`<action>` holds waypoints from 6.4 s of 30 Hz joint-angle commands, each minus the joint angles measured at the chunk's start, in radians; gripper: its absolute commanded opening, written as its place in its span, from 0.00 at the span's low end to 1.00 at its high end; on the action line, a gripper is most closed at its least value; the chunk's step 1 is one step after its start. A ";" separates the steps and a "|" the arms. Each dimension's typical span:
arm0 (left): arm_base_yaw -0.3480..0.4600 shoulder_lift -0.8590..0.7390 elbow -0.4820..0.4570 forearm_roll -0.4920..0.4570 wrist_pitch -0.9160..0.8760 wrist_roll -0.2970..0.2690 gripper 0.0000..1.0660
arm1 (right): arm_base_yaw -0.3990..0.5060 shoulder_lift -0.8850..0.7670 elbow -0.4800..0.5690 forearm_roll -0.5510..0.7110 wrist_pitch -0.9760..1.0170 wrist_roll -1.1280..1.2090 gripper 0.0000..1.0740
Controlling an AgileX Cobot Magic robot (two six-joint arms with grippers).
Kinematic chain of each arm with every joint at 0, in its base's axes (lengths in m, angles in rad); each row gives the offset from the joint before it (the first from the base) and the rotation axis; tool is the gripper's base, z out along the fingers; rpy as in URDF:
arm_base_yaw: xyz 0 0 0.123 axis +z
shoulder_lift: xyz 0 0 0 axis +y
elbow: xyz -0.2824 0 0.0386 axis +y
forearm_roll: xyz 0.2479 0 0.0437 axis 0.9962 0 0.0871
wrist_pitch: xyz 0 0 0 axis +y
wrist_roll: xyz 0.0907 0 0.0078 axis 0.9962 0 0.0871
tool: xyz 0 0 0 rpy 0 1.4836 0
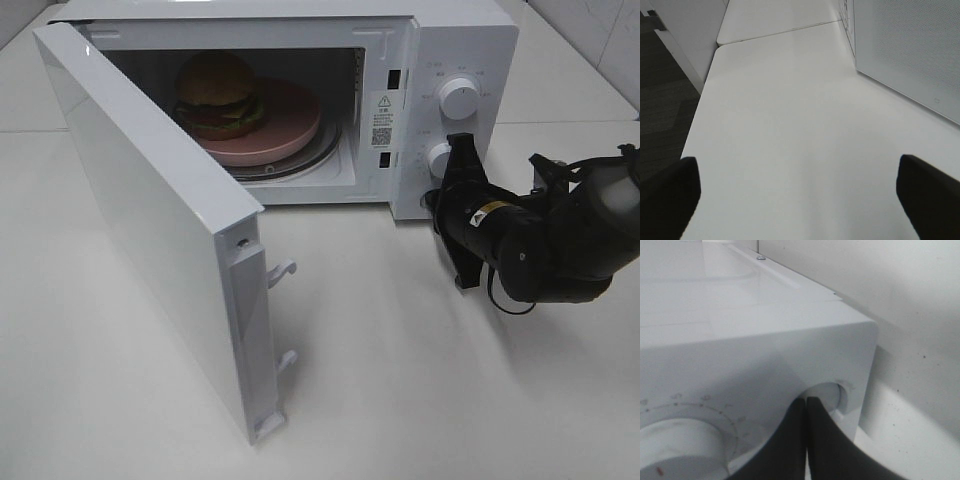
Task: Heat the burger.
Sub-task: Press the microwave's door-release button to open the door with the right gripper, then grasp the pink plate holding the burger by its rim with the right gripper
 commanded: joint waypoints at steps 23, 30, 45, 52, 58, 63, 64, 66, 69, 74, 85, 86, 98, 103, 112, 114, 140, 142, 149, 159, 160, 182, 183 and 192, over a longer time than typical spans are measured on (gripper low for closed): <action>0.004 -0.017 0.003 0.004 -0.011 -0.003 0.95 | 0.039 -0.107 0.165 -0.040 -0.075 0.050 0.00; 0.004 -0.017 0.003 0.004 -0.011 -0.003 0.95 | 0.039 -0.221 0.240 -0.040 -0.029 -0.086 0.00; 0.004 -0.017 0.003 0.004 -0.011 -0.003 0.95 | 0.039 -0.620 0.251 -0.032 0.696 -1.171 0.00; 0.004 -0.017 0.003 0.004 -0.011 -0.003 0.95 | 0.036 -0.669 0.117 -0.050 1.196 -1.546 0.05; 0.004 -0.017 0.003 0.004 -0.011 -0.003 0.95 | 0.056 -0.669 0.039 -0.062 1.314 -1.862 0.37; 0.004 -0.017 0.003 0.004 -0.011 -0.003 0.95 | 0.105 -0.667 -0.025 -0.038 1.395 -2.144 0.76; 0.004 -0.017 0.003 0.004 -0.011 -0.003 0.95 | 0.119 -0.656 -0.058 -0.036 1.439 -2.290 0.92; 0.004 -0.017 0.003 0.004 -0.011 -0.003 0.95 | 0.123 -0.638 -0.091 -0.045 1.487 -2.445 0.94; 0.004 -0.017 0.003 0.004 -0.011 -0.003 0.95 | 0.124 -0.616 -0.124 -0.060 1.515 -2.578 0.94; 0.004 -0.017 0.003 0.004 -0.011 -0.003 0.95 | 0.132 -0.514 -0.258 -0.093 1.579 -2.799 0.92; 0.004 -0.017 0.003 0.004 -0.011 -0.003 0.95 | 0.178 -0.289 -0.536 -0.121 1.612 -2.933 0.71; 0.004 -0.017 0.003 0.004 -0.011 -0.003 0.95 | 0.178 -0.289 -0.536 -0.121 1.612 -2.933 0.71; 0.004 -0.017 0.003 0.005 -0.011 -0.003 0.95 | 0.202 -0.063 -0.804 -0.111 1.627 -2.935 0.71; 0.004 -0.017 0.003 0.005 -0.011 -0.003 0.95 | 0.202 -0.015 -0.870 -0.111 1.671 -2.917 0.75; 0.004 -0.017 0.003 0.005 -0.011 -0.003 0.95 | 0.202 0.088 -1.019 -0.115 1.731 -2.886 0.75; 0.004 -0.017 0.003 0.005 -0.011 -0.003 0.95 | 0.202 0.107 -1.044 -0.116 1.744 -2.886 0.74; 0.004 -0.017 0.003 0.005 -0.011 -0.003 0.95 | 0.202 0.285 -1.329 -0.138 1.804 -2.819 0.73; 0.004 -0.017 0.003 0.005 -0.011 -0.003 0.95 | 0.202 0.287 -1.333 -0.139 1.798 -2.812 0.73; 0.004 -0.017 0.003 0.005 -0.011 -0.003 0.95 | 0.202 0.287 -1.333 -0.139 1.797 -2.803 0.72; 0.004 -0.017 0.003 0.005 -0.011 -0.003 0.95 | 0.202 0.287 -1.333 -0.146 1.780 -2.751 0.71; 0.004 -0.017 0.003 0.005 -0.011 -0.003 0.95 | 0.202 0.288 -1.333 -0.146 1.767 -2.747 0.71; 0.004 -0.017 0.003 0.006 -0.011 -0.003 0.95 | 0.202 0.384 -1.474 -0.149 1.772 -2.624 0.71; 0.004 -0.017 0.003 0.006 -0.011 -0.003 0.95 | 0.202 0.384 -1.474 -0.149 1.772 -2.624 0.71; 0.004 -0.017 0.003 0.006 -0.011 -0.003 0.95 | 0.201 0.385 -1.480 -0.157 1.771 -2.624 0.71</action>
